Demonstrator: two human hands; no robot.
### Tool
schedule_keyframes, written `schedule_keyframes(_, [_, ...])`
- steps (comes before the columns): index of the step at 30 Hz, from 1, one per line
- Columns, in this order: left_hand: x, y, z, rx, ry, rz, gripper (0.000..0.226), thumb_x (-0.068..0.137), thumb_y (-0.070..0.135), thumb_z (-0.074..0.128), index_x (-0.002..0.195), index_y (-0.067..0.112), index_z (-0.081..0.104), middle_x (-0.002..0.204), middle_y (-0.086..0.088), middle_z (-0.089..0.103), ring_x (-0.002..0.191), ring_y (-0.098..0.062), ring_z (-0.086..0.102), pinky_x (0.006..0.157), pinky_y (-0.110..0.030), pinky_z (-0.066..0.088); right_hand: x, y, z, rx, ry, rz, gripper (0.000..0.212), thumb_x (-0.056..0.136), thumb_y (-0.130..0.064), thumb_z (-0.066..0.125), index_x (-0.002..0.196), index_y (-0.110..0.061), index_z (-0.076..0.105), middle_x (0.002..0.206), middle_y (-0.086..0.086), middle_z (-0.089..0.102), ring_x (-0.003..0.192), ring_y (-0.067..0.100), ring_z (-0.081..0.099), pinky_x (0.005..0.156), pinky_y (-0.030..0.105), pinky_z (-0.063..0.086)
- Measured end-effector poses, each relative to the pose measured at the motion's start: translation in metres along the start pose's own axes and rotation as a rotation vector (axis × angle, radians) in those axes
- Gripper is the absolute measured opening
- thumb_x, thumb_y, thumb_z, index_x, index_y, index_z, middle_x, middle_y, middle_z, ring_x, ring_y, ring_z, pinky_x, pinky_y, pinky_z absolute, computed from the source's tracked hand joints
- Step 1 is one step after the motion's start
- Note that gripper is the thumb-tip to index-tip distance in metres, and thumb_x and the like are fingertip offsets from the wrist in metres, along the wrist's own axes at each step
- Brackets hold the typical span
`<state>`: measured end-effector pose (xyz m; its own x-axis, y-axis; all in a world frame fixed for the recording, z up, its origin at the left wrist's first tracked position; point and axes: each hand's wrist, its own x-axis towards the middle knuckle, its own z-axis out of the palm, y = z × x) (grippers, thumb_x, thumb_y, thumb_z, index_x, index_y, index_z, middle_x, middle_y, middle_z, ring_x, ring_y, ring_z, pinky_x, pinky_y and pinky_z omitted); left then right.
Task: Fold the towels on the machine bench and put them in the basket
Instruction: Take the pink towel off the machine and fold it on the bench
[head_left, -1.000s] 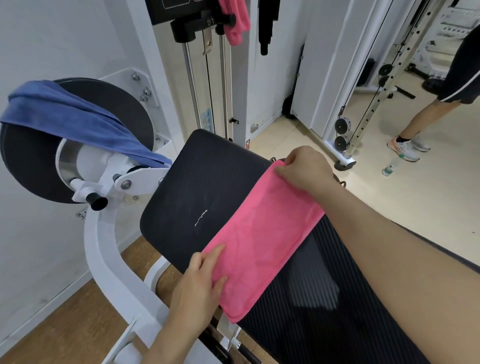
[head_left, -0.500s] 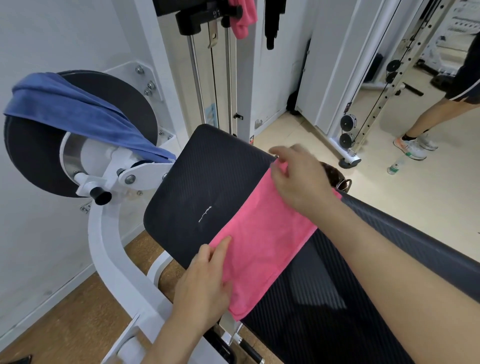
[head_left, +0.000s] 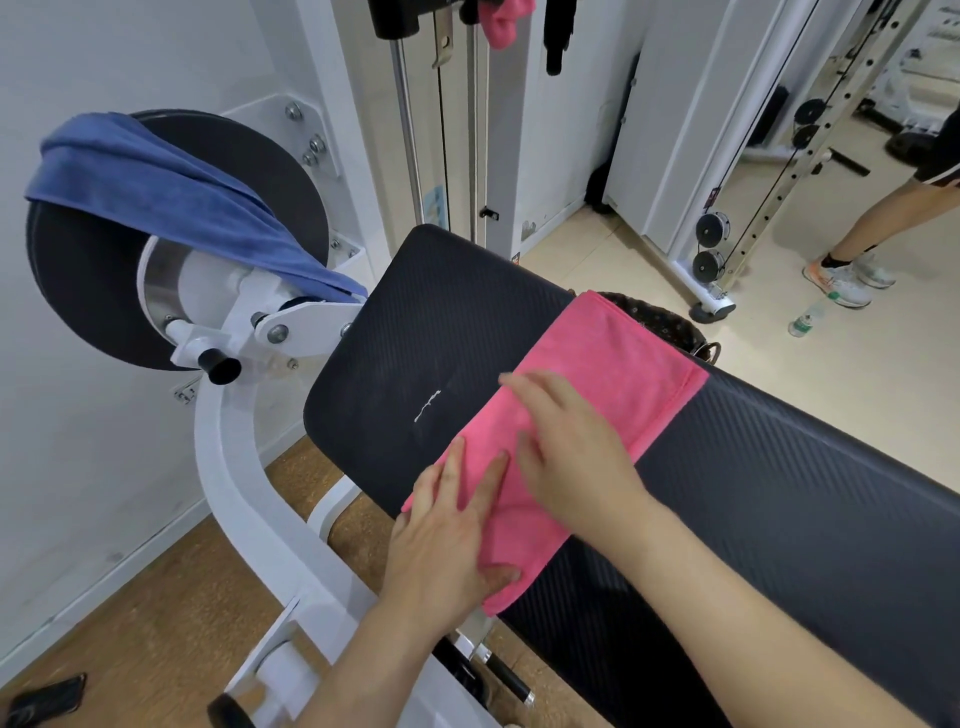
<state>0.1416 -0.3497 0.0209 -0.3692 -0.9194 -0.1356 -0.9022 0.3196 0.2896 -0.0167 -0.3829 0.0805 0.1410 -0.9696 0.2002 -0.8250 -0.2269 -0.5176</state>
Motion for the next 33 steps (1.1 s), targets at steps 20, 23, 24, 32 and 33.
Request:
schedule_keyframes(20, [-0.017,-0.062,0.031,-0.029,0.302,0.342,0.018,0.085,0.026,0.072,0.102,0.027,0.068,0.103,0.012,0.063,0.092,-0.013,0.06,0.074,-0.029,0.045,-0.094,-0.002,0.056,-0.399,-0.054,-0.354,0.035,0.08,-0.024,0.051,0.114,-0.018,0.061,0.112,0.003,0.058,0.095,0.024,0.055,0.082,0.036,0.043])
schedule_keyframes(23, [-0.01,-0.061,0.025,0.004,0.316,0.392,0.019,0.088,0.036,0.057,0.094,0.026,0.072,0.095,0.012,0.065,0.09,-0.011,0.057,0.07,-0.028,0.044,-0.108,-0.002,0.068,-0.455,-0.158,-0.279,0.053,0.073,-0.042,0.068,0.118,-0.016,0.06,0.114,0.004,0.06,0.102,0.024,0.058,0.091,0.04,0.049])
schedule_keyframes(24, [-0.008,-0.061,0.023,0.013,0.317,0.405,0.022,0.089,0.036,0.054,0.092,0.025,0.072,0.092,0.012,0.065,0.089,-0.011,0.056,0.07,-0.028,0.043,-0.11,-0.002,0.072,-0.468,-0.166,-0.249,0.056,0.071,-0.042,0.07,0.119,-0.015,0.058,0.115,0.005,0.06,0.103,0.026,0.058,0.092,0.041,0.049])
schedule_keyframes(32, [-0.015,-0.061,0.011,-0.017,0.195,0.458,0.009,0.088,0.027,0.063,0.095,0.023,0.065,0.098,0.01,0.057,0.096,-0.012,0.052,0.081,-0.029,0.044,-0.102,-0.007,0.076,-0.384,-0.028,-0.214,0.011,0.087,-0.018,0.051,0.093,-0.017,0.06,0.093,0.0,0.063,0.087,0.022,0.061,0.083,0.037,0.053])
schedule_keyframes(33, [-0.017,-0.061,0.009,-0.025,0.159,0.452,0.016,0.084,0.027,0.066,0.099,0.022,0.063,0.104,0.009,0.054,0.101,-0.013,0.05,0.084,-0.029,0.044,-0.102,-0.006,0.074,-0.357,-0.037,-0.198,0.008,0.084,-0.018,0.058,0.091,-0.018,0.061,0.091,-0.002,0.064,0.085,0.021,0.061,0.083,0.035,0.053])
